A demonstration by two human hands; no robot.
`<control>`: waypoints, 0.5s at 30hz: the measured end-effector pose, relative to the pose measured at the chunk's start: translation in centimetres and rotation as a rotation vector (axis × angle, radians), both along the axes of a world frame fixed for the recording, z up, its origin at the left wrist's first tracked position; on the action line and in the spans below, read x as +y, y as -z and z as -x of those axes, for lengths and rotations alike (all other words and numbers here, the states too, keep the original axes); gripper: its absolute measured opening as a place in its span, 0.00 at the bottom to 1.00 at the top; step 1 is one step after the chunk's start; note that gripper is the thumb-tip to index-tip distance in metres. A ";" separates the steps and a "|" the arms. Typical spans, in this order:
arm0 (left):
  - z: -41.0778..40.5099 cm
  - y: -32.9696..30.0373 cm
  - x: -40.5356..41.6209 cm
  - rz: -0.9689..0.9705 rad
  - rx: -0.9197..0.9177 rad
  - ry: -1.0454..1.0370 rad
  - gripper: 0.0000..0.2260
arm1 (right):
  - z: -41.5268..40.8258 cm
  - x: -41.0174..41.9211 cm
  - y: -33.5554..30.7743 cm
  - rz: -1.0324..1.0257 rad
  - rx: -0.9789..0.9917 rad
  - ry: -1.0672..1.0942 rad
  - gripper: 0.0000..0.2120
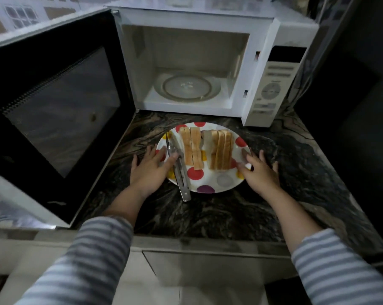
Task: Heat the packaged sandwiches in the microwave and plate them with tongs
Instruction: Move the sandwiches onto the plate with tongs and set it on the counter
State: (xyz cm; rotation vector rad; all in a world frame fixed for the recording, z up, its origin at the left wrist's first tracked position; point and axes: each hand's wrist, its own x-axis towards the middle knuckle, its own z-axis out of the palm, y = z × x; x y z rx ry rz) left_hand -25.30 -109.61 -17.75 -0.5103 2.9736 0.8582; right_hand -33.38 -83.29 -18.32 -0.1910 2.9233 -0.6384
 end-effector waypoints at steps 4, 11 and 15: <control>-2.8 -0.2 1.5 -0.448 0.170 -0.043 0.37 | -2.7 0.7 -0.6 0.591 -0.057 0.104 0.26; -13.0 -1.8 6.1 -0.743 0.395 -0.178 0.20 | -10.1 3.6 -2.4 1.002 -0.252 0.045 0.31; -19.2 -1.0 8.1 -0.796 0.403 -0.335 0.30 | -14.7 5.5 -3.2 1.022 -0.427 -0.070 0.32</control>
